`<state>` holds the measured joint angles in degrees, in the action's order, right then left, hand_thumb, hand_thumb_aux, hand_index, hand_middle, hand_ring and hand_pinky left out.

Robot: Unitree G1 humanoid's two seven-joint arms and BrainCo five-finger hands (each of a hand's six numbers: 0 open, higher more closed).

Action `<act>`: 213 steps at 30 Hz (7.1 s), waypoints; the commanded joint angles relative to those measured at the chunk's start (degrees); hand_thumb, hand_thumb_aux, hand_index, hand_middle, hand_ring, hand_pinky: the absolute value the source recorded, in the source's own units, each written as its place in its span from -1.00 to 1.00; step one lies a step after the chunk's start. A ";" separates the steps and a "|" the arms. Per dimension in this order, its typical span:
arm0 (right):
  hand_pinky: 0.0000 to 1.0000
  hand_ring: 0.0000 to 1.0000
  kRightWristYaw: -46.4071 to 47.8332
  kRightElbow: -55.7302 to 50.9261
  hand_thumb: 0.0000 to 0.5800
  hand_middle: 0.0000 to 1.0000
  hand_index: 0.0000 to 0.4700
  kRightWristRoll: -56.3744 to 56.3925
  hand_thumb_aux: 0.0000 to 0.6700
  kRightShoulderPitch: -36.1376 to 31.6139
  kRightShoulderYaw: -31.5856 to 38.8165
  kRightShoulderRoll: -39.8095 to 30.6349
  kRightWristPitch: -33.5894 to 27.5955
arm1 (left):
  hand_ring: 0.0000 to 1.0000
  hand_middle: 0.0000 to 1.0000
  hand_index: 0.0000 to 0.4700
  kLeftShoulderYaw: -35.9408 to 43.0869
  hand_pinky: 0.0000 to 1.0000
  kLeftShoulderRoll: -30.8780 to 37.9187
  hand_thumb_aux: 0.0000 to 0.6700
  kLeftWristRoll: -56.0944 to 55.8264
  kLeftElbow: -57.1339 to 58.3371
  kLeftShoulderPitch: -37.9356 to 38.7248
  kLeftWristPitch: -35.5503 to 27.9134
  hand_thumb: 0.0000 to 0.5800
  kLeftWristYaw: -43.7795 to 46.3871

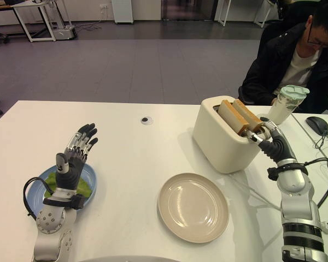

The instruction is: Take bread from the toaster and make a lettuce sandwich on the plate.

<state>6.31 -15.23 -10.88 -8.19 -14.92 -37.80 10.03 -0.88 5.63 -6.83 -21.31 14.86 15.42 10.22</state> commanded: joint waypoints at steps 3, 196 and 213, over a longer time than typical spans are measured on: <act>-1.00 -1.00 -1.26 -3.92 0.78 -1.00 0.33 -1.67 0.33 -3.86 2.27 -0.60 0.76 | -1.00 -1.00 -1.00 -0.27 -1.00 0.10 -1.00 0.29 0.49 0.13 0.13 -1.00 -0.16; -1.00 -1.00 -7.45 10.36 1.00 -1.00 1.00 -23.31 1.00 -3.15 12.39 -2.28 -1.08 | -1.00 -1.00 -1.00 23.57 -1.00 16.25 -1.00 46.85 10.34 -18.03 -0.40 -1.00 -0.03; -1.00 -1.00 -11.50 6.00 1.00 -1.00 1.00 -22.13 1.00 -7.99 10.38 -4.30 1.09 | -1.00 -1.00 -1.00 25.10 -1.00 15.04 -1.00 48.87 11.24 -16.07 0.07 -1.00 -3.06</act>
<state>-4.78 -9.38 -33.59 -14.94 -3.81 -41.22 10.75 24.17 20.58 41.63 -10.36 -1.81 15.52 7.37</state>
